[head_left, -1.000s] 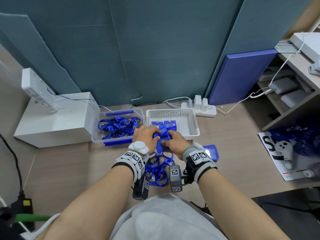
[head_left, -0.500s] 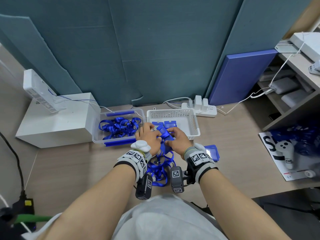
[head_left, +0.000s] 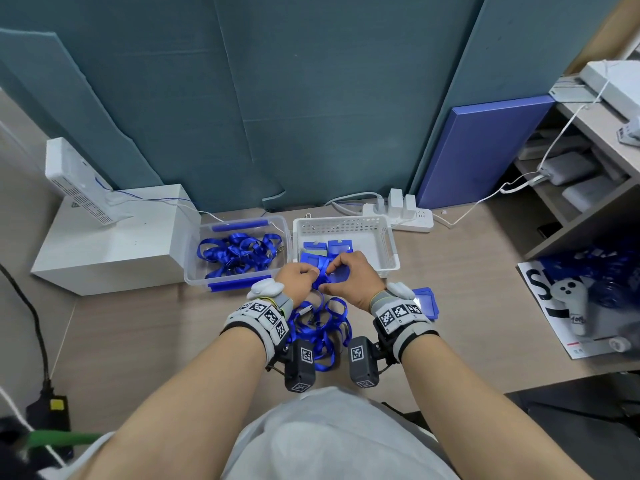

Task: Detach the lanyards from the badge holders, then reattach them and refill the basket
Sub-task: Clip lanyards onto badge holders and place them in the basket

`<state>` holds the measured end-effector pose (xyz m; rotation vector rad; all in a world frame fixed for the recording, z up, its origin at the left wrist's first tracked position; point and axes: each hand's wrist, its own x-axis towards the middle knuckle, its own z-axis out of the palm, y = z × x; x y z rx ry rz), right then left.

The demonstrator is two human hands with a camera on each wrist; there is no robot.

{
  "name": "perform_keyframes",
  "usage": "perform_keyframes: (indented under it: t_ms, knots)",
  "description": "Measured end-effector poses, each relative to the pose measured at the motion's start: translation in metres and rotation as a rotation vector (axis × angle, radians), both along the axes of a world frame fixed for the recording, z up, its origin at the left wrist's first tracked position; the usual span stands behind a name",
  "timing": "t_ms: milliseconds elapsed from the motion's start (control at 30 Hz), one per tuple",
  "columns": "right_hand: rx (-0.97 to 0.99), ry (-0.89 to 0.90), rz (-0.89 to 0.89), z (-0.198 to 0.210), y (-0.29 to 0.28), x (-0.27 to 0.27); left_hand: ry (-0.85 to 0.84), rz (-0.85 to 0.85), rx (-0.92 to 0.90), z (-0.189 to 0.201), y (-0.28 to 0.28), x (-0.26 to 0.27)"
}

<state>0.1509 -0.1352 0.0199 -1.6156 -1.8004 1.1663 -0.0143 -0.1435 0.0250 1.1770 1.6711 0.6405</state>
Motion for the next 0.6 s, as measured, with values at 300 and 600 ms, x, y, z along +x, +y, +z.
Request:
perform_keyframes:
  t_ms: [300, 600]
  knots:
    - [0.046, -0.04, -0.029, 0.0, 0.003, 0.001, 0.006, 0.005, -0.053, -0.002, 0.001, -0.005]
    - [0.009, -0.1, -0.053, -0.004, 0.005, 0.001, 0.074, -0.078, 0.03, -0.006, -0.003, -0.01]
